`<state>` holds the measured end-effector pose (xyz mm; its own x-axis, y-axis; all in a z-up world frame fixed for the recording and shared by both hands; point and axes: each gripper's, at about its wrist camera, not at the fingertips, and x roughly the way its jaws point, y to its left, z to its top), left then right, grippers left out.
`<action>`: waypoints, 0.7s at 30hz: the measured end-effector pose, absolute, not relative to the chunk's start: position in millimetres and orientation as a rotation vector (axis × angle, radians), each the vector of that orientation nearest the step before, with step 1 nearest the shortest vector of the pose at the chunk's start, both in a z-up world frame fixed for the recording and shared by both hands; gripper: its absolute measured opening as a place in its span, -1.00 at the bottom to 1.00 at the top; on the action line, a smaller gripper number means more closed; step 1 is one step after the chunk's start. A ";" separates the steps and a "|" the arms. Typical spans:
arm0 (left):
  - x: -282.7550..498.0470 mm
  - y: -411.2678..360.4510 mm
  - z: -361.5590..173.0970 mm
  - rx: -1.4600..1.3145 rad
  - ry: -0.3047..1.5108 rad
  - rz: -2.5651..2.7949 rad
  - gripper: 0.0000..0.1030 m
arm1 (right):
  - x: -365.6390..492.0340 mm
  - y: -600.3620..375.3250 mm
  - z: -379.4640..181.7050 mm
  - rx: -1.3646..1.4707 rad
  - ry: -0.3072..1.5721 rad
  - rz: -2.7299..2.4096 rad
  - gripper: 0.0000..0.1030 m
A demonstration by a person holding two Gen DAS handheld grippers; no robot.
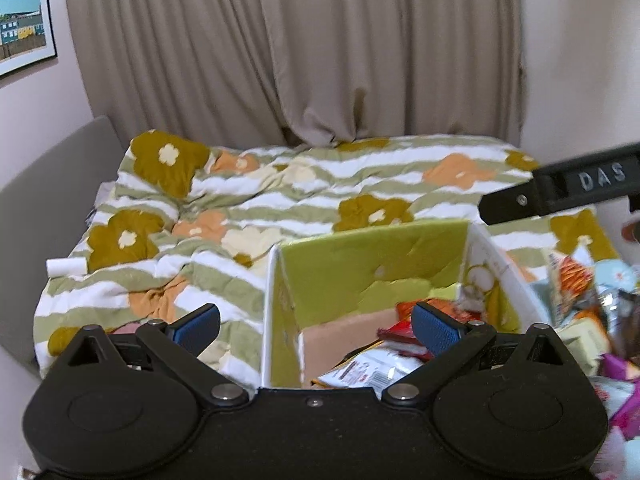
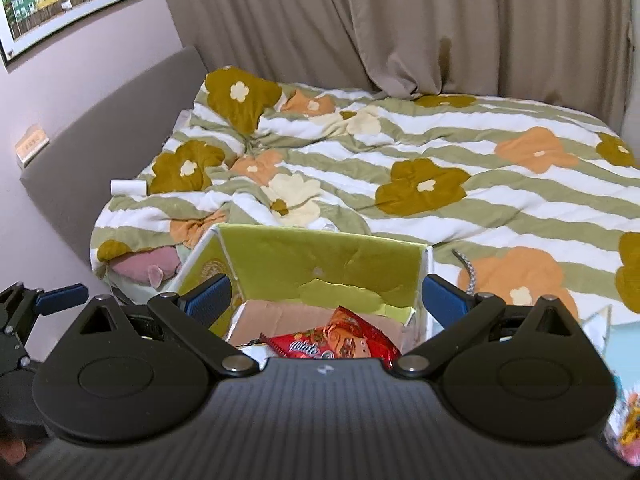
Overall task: Organize snacks
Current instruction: 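Move both tools back toward the snack pile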
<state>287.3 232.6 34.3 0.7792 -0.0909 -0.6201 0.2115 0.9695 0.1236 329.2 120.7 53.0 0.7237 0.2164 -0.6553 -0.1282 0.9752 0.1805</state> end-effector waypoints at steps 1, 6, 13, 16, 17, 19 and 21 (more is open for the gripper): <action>283.9 231.8 38.6 0.186 0.651 -0.179 1.00 | 319.5 119.3 58.5 0.129 0.720 0.180 1.00; 264.1 222.6 56.4 0.181 0.610 -0.238 1.00 | 269.2 109.4 81.2 0.100 0.646 0.091 1.00; 229.2 190.5 63.6 0.169 0.599 -0.310 1.00 | 195.0 67.9 98.3 0.077 0.581 -0.032 1.00; 209.3 170.9 61.4 0.169 0.609 -0.331 1.00 | 162.8 40.1 96.8 0.090 0.572 -0.076 1.00; 203.4 165.3 60.9 0.167 0.612 -0.335 1.00 | 152.7 30.5 94.5 0.097 0.572 -0.088 1.00; 189.3 151.0 57.5 0.164 0.621 -0.339 1.00 | 133.0 9.8 89.7 0.118 0.573 -0.109 1.00; 174.0 134.3 51.9 0.157 0.639 -0.343 1.00 | 114.3 -13.1 83.1 0.133 0.579 -0.127 1.00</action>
<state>174.0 134.3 51.9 0.7485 -0.2646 -0.6080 0.3605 0.9320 0.0382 114.3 -13.1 83.1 0.8299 -0.0817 -0.5519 0.1566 0.9836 0.0898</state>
